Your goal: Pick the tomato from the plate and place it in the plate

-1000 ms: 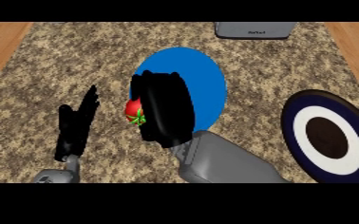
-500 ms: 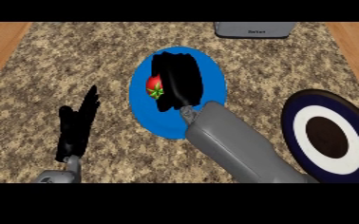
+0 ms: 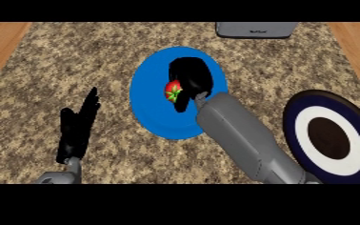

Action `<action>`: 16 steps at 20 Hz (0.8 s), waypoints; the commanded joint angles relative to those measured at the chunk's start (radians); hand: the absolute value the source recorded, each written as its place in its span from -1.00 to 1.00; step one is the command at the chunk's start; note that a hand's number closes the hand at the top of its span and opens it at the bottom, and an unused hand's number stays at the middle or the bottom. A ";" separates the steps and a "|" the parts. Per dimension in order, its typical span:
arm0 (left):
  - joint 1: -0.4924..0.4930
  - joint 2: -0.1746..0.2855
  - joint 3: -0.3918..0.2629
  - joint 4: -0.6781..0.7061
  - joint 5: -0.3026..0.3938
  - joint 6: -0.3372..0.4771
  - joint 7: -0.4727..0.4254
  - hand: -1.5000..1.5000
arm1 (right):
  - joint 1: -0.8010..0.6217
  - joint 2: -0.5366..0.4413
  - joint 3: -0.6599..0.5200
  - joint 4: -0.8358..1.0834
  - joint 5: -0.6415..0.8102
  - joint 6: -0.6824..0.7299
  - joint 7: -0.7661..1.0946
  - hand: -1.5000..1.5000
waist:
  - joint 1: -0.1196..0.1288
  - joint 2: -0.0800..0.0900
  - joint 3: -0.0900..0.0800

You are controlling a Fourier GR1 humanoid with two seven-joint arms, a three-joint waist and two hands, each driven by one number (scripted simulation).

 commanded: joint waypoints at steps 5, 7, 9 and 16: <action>-0.021 -0.045 -0.023 0.006 -0.040 0.032 0.010 0.00 | -0.037 0.003 -0.086 0.191 -0.064 0.122 -0.238 -1.00 | -0.002 -0.001 0.000; -0.014 -0.020 0.007 0.001 -0.010 -0.002 -0.008 0.00 | -0.023 0.004 -0.101 0.131 -0.106 0.121 -0.285 -1.00 | -0.004 -0.002 0.000; 0.004 -0.007 0.007 -0.051 0.010 -0.017 0.050 0.00 | 0.012 -0.010 -0.144 0.063 -0.152 0.082 -0.363 -1.00 | -0.007 -0.005 0.001; -0.026 -0.027 -0.008 -0.014 -0.034 0.022 0.051 0.00 | 0.141 0.004 -0.320 -0.056 -0.472 -0.014 -0.542 -1.00 | -0.006 -0.001 0.003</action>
